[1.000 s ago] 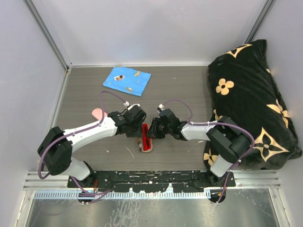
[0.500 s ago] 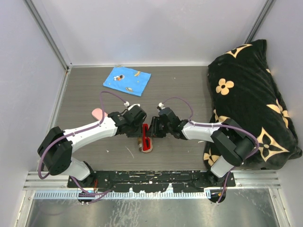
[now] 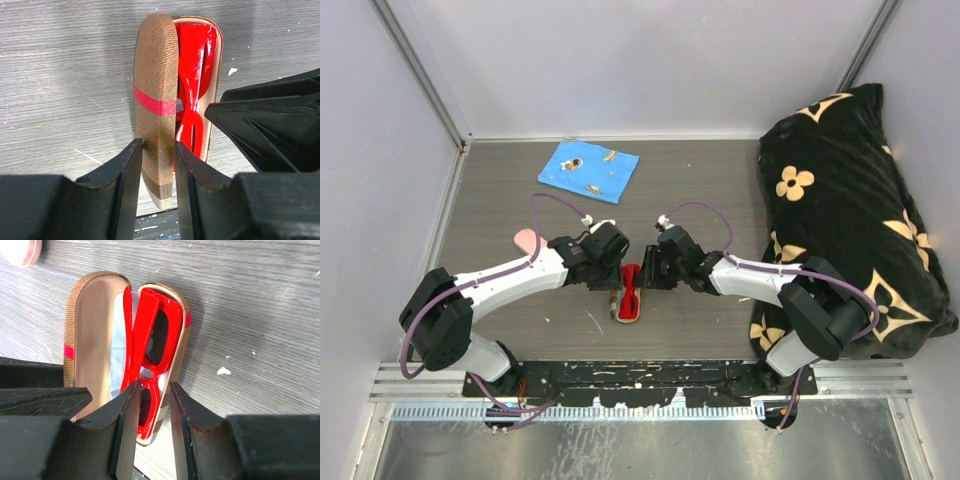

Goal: Organize the sunglasses
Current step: Place the sunglasses in the sunglasses case, then close the sunglasses case at the center of the board.

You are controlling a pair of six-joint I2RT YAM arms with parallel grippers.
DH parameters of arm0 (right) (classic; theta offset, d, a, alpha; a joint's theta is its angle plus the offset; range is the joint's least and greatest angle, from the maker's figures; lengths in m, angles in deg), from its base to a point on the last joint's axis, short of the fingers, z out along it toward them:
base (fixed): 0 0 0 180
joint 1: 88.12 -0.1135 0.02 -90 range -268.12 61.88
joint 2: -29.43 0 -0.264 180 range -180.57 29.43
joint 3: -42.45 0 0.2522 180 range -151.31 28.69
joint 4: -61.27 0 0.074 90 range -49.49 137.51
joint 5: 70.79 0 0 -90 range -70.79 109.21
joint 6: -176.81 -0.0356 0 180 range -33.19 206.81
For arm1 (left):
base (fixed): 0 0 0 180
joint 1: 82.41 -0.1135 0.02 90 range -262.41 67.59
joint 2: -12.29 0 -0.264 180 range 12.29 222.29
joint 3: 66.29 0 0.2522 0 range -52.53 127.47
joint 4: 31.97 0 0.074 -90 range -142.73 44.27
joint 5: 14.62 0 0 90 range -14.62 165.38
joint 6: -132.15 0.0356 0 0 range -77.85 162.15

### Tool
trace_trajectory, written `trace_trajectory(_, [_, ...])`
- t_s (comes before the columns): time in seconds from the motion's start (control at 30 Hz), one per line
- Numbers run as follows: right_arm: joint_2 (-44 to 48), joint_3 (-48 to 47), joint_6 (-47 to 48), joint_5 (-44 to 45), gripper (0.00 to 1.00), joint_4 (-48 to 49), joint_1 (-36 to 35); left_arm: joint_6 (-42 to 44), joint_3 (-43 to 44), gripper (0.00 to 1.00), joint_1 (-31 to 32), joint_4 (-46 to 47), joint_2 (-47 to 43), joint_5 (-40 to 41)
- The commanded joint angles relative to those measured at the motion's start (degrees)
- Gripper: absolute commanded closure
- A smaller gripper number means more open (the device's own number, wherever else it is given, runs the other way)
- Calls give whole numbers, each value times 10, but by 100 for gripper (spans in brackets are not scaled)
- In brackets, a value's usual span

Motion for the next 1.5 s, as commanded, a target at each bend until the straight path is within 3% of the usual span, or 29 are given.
trace_trajectory(0.0, [21, -21, 19, 16, 64, -9, -1, 0, 3, 67, 1, 12, -16, -3])
trace_trajectory(0.27, [24, -16, 24, 20, 68, -15, -1, 1, 9, 67, 2, 12, -13, -6])
trace_trajectory(0.5, [36, 14, 7, -1, 71, 40, -1, 4, 15, 66, 2, 9, -11, -9])
trace_trajectory(0.7, [92, 67, -24, 63, 67, 66, 2, 6, 19, 64, 1, 9, -15, -15])
trace_trajectory(0.9, [109, 106, -63, 101, 73, 67, 12, 7, 25, 62, 5, 8, -17, -21])
trace_trajectory(1.17, [52, 102, -60, 54, 85, 83, 15, 6, 37, 59, 18, 9, -9, -23])
trace_trajectory(1.47, [10, 89, -54, 2, 88, 116, 15, 3, 37, 59, 26, 7, -10, -21])
